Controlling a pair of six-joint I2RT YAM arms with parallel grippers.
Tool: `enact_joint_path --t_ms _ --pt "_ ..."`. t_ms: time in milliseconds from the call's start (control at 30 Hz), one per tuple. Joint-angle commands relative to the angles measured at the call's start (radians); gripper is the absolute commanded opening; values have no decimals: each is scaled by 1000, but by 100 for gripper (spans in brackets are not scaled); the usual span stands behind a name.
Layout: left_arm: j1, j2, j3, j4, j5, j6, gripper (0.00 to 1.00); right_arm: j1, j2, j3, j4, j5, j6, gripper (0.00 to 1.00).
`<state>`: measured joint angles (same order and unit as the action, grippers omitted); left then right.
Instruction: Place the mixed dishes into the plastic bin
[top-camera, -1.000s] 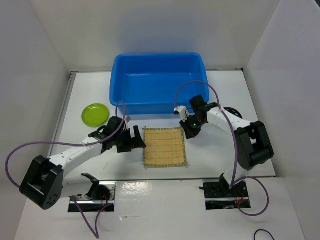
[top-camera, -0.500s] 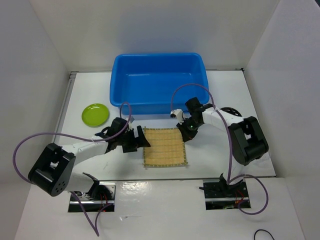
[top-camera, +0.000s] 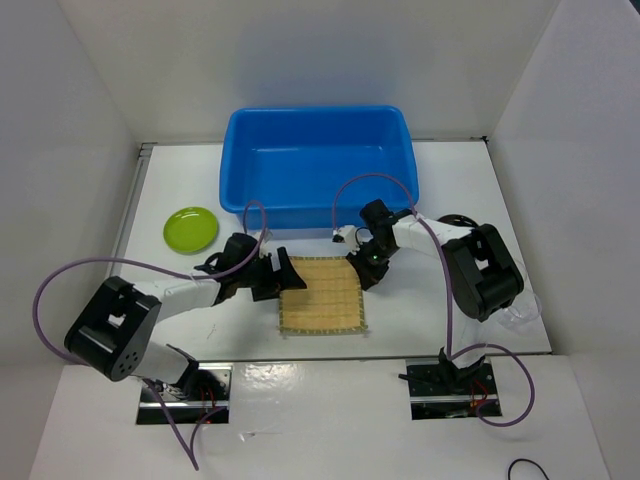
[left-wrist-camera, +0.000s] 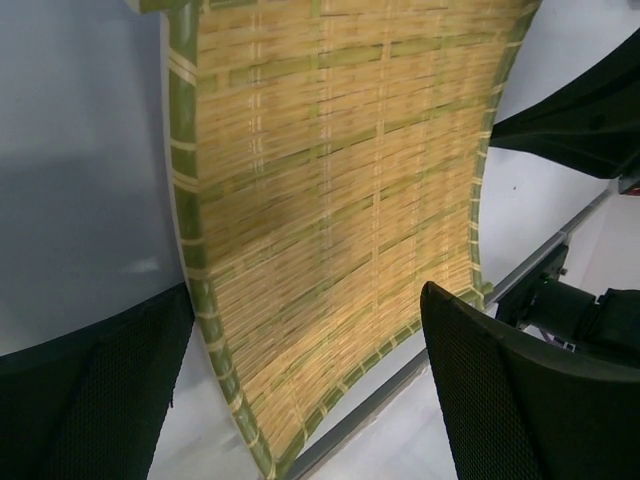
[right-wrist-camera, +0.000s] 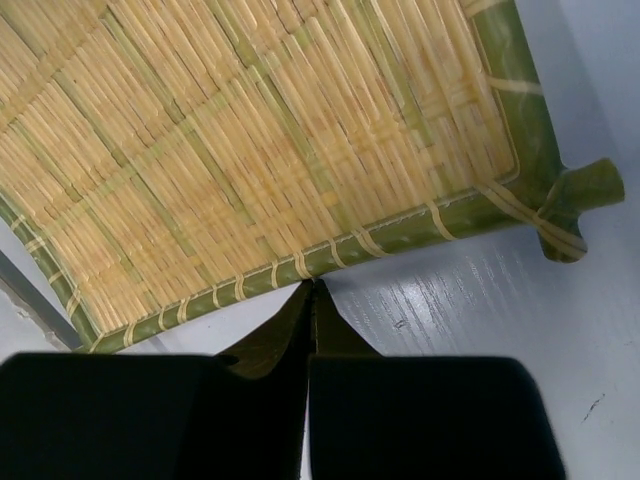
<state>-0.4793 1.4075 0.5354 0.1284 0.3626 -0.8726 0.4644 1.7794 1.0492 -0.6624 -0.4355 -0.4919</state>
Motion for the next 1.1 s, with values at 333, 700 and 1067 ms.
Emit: enact_joint_path --t_ms 333,700,1067 --pt "-36 183 -77 306 118 -63 83 11 28 -3 43 35 -16 0" --pt "-90 -39 24 -24 13 -22 0 11 5 -3 30 64 -25 0" --pt "-84 -387 452 -460 74 -25 0 -462 -241 147 -275 -261 -240 0"
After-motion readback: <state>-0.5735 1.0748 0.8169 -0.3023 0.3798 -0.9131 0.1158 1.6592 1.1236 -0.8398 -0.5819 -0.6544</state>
